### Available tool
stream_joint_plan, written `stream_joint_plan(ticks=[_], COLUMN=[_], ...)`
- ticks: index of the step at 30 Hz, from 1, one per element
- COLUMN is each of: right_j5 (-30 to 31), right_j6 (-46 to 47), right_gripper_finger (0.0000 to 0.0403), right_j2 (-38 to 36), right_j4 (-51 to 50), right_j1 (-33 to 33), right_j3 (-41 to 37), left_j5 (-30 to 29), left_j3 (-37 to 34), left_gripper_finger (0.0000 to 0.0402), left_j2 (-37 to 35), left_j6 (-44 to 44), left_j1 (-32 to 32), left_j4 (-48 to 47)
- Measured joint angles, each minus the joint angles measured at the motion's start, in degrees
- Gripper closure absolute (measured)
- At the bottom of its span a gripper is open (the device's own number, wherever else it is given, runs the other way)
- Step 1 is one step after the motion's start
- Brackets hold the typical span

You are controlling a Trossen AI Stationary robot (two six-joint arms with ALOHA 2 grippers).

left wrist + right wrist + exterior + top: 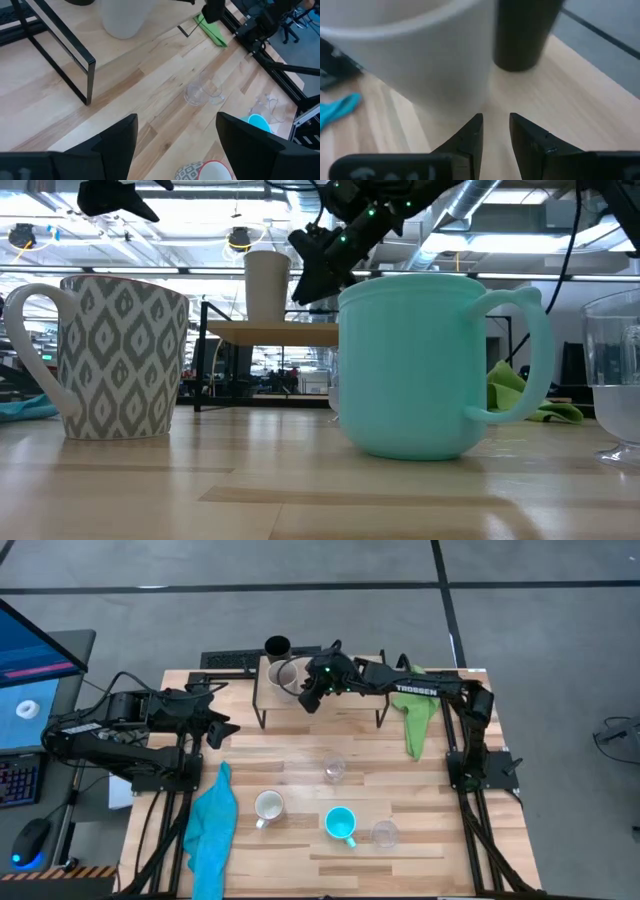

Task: Stack small to large cups/mugs on shelf
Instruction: Put the white cup on the shelf, then put the white mug on the shelf

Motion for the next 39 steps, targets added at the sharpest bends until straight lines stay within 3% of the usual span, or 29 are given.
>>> stream_joint_plan(ticks=[12,17,31,39], right_j5=[-1.5,-5.4,-5.9,-4.0], right_j6=[0.0,-0.5,-0.6,-3.1], right_gripper_finger=[0.0286,0.0286,0.0286,0.0286], right_j2=[0.0,0.0,0.0,-5.0], right_j4=[1.1,2.9,4.1,-6.3], right_j1=[0.0,0.0,0.4,0.9], right_j3=[0.0,0.0,0.0,0.1], left_j5=[-0.3,-0.9,-1.5,-0.8], left_j3=[0.0,0.0,0.0,0.0], left_gripper_finger=[0.0141,0.0141,0.0141,0.0141], left_j2=[0.0,0.0,0.0,0.0], left_j6=[-0.1,-0.1,-1.8,-2.1], left_j1=[0.0,0.0,0.0,0.0], left_j4=[0.0,0.0,0.0,0.0])
